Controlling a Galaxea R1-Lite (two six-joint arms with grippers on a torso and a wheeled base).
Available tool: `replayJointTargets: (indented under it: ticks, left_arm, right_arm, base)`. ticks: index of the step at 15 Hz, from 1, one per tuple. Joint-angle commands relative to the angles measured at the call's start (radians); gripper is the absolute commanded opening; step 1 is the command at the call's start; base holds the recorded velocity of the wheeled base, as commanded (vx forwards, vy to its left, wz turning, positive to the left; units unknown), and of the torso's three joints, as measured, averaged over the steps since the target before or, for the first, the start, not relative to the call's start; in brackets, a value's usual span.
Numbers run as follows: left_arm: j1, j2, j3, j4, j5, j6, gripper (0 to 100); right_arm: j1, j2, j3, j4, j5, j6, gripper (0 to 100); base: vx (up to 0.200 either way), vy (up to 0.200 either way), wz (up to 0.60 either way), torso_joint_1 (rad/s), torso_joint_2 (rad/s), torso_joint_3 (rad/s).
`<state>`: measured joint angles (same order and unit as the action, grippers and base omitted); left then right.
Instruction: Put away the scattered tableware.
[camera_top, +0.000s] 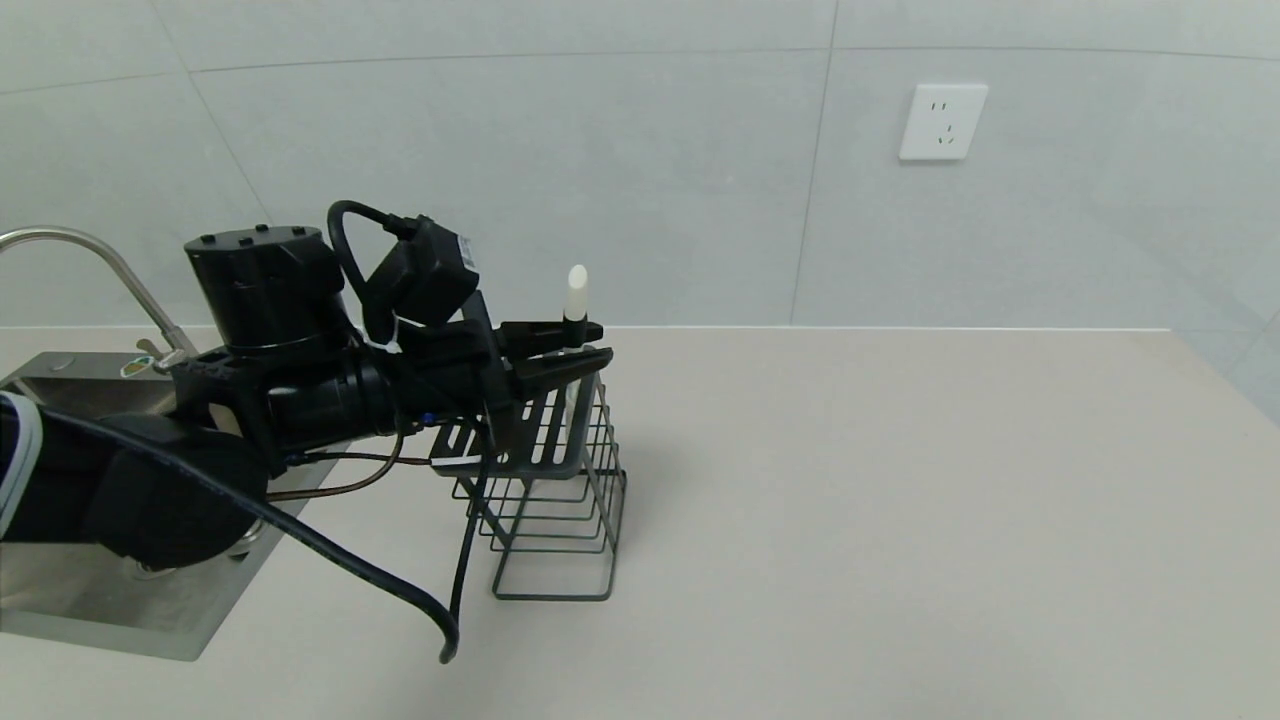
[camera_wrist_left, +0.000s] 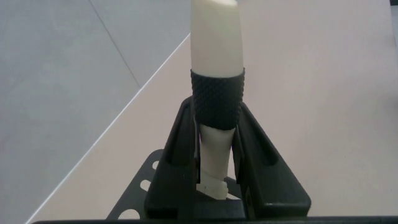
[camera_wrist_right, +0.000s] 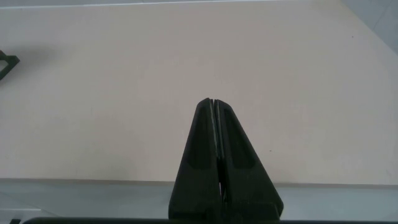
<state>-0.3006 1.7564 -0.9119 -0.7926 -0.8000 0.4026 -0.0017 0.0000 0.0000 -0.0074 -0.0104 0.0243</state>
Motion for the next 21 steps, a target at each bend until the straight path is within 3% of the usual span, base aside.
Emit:
replayJointTargets:
  ticks: [1,13,14,21]
  left_arm:
    - [0.000,0.005,0.001,-0.001,0.001,-0.001,0]
    - [0.005,0.006,0.022,-0.002,0.015,-0.004,0]
    - [0.005,0.005,0.022,-0.001,0.015,-0.005,100]
    - [0.005,-0.003,0.022,-0.002,0.015,-0.005,100]
  right_arm:
    - [0.000,0.000,0.000,0.000,0.000,0.000,0]
    - [-0.001,0.000,0.000,0.000,0.000,0.000,0]
    - [-0.001,0.000,0.000,0.000,0.000,0.000,0]
    - [0.000,0.000,0.000,0.000,0.000,0.000,0]
  base:
    - [0.000,0.000,0.00,0.000,0.00,0.000]
    - [0.000,0.000,0.00,0.000,0.00,0.000]
    - [0.000,0.000,0.00,0.000,0.00,0.000]
    - [0.000,0.000,0.00,0.000,0.00,0.000]
